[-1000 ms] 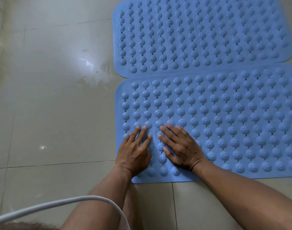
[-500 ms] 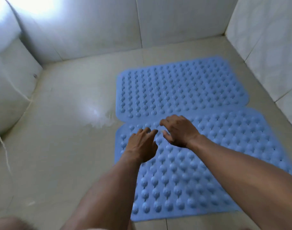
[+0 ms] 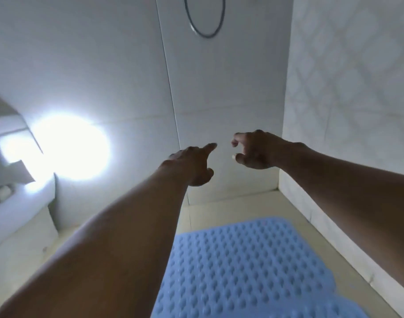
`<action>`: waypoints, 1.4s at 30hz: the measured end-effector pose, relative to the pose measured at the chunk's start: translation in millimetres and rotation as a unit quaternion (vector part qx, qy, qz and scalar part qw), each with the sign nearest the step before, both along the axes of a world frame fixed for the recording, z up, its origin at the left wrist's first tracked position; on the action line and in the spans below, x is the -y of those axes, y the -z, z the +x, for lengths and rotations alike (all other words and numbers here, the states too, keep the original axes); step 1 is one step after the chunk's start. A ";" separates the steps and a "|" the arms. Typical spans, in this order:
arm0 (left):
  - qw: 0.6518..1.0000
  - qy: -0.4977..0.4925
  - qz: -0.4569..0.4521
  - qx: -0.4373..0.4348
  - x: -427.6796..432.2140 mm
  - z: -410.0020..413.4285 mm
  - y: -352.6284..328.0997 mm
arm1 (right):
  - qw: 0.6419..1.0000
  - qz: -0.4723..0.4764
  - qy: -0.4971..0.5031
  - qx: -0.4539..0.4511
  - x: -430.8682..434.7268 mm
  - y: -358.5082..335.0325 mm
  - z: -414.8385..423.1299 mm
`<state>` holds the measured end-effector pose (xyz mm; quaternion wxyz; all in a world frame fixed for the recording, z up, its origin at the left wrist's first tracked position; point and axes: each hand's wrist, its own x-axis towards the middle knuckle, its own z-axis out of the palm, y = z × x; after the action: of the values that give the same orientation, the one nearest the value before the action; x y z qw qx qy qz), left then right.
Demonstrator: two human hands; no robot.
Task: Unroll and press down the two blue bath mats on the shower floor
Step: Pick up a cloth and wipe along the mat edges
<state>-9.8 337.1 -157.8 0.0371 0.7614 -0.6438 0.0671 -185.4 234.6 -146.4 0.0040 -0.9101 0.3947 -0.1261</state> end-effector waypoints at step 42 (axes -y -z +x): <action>0.997 0.055 0.030 0.034 113.8 -138.5 -690.1 | 0.991 0.016 0.125 -0.051 41.7 -682.3 -155.1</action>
<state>-148.3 223.3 532.3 -0.0039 0.7228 -0.6873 0.0718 -340.4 192.9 535.9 -0.0174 -0.8589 0.5067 -0.0727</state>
